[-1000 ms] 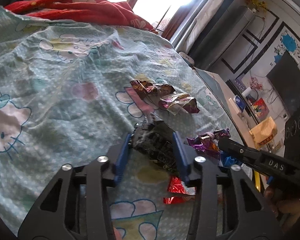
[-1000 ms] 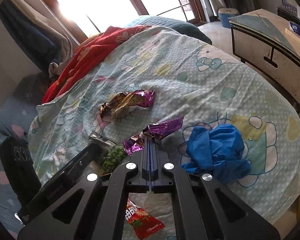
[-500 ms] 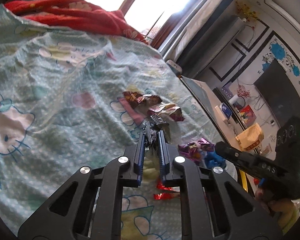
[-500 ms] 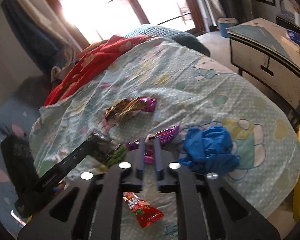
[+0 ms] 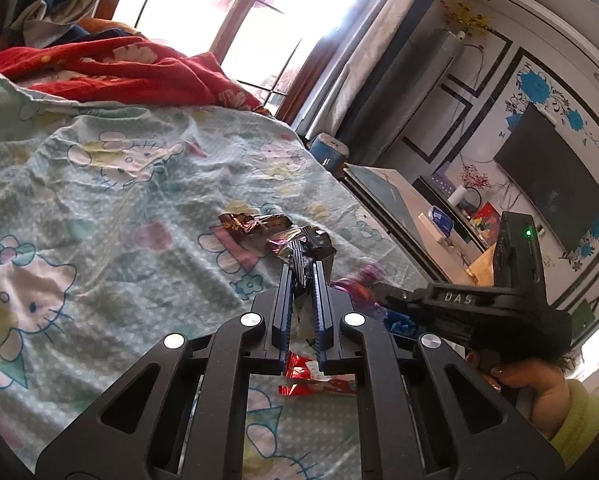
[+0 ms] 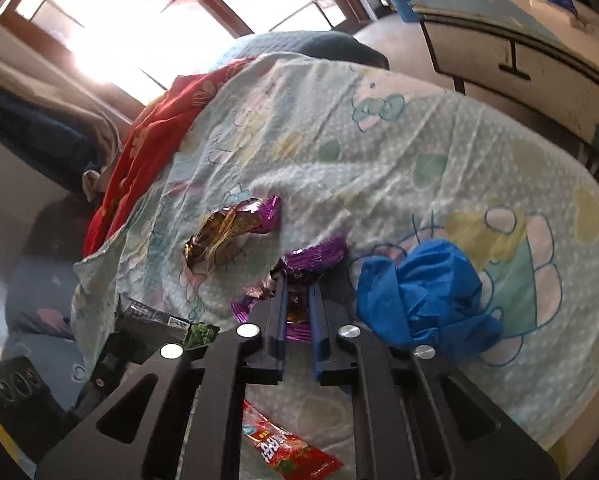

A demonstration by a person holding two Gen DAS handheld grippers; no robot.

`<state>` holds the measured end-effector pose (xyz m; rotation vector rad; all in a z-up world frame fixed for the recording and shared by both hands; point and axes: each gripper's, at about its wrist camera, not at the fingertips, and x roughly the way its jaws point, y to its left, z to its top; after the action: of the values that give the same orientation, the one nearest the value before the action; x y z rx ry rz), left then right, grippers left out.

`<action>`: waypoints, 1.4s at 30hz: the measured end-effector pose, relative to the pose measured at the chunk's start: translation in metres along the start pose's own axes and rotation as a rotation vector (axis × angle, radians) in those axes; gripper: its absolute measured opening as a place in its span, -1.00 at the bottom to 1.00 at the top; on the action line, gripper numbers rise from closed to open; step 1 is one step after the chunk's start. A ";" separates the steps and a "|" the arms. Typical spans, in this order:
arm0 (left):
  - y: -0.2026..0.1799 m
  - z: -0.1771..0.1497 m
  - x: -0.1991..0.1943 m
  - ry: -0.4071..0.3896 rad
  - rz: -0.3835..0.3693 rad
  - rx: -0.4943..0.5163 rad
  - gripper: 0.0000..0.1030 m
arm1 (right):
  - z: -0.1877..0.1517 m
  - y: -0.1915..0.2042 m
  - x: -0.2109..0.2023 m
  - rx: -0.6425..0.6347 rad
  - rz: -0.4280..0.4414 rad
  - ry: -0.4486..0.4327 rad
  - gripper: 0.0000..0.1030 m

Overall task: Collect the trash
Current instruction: 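Carry the green bag and purple wrapper over to the yellow bin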

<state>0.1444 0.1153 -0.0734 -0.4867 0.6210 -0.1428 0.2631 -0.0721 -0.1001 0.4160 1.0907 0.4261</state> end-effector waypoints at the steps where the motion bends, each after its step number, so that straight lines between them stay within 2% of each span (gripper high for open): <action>1: 0.000 0.000 0.000 -0.001 -0.002 0.000 -0.90 | -0.001 0.001 -0.001 -0.011 0.002 -0.002 -0.99; 9: -0.002 0.005 -0.009 -0.027 -0.009 -0.005 -0.90 | -0.004 0.005 -0.009 -0.059 0.011 -0.013 -0.95; 11: -0.003 0.008 -0.015 -0.043 -0.012 -0.004 -0.90 | -0.001 0.006 -0.008 -0.042 0.033 -0.010 -0.75; 12: -0.004 0.010 -0.018 -0.054 -0.012 -0.001 -0.90 | 0.001 0.006 -0.008 -0.028 0.035 -0.013 -0.57; 14: -0.006 0.014 -0.024 -0.072 -0.017 0.001 -0.90 | 0.006 0.010 -0.010 -0.031 0.036 -0.032 -0.50; 16: -0.008 0.019 -0.032 -0.094 -0.027 0.000 -0.90 | 0.013 0.021 -0.009 -0.089 0.021 -0.064 -0.47; 20: -0.009 0.028 -0.044 -0.125 -0.038 -0.005 -0.90 | 0.025 0.039 0.007 -0.251 0.008 -0.043 -0.38; 23: -0.012 0.034 -0.054 -0.146 -0.047 -0.004 -0.90 | 0.030 0.046 0.019 -0.341 -0.043 -0.030 -0.38; 26: -0.018 0.037 -0.060 -0.165 -0.052 0.008 -0.90 | 0.033 0.045 0.031 -0.382 -0.058 -0.026 -0.38; 27: -0.021 0.038 -0.061 -0.168 -0.054 0.014 -0.90 | 0.034 0.045 0.035 -0.391 -0.049 -0.011 -0.43; 28: -0.023 0.039 -0.061 -0.170 -0.053 0.018 -0.90 | 0.033 0.045 0.037 -0.398 -0.032 -0.004 -0.77; 30: -0.028 0.038 -0.061 -0.168 -0.055 0.027 -0.90 | 0.031 0.047 0.034 -0.417 -0.007 -0.007 -0.89; 36: -0.042 0.033 -0.056 -0.154 -0.060 0.049 -0.90 | 0.027 0.038 0.003 -0.369 0.084 -0.044 -0.93; 42: -0.063 0.028 -0.054 -0.142 -0.083 0.091 -0.90 | 0.027 0.027 -0.043 -0.326 0.132 -0.115 -0.94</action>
<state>0.1180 0.0858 0.0044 -0.4305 0.4537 -0.2127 0.2671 -0.0750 -0.0435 0.2208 0.8657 0.6772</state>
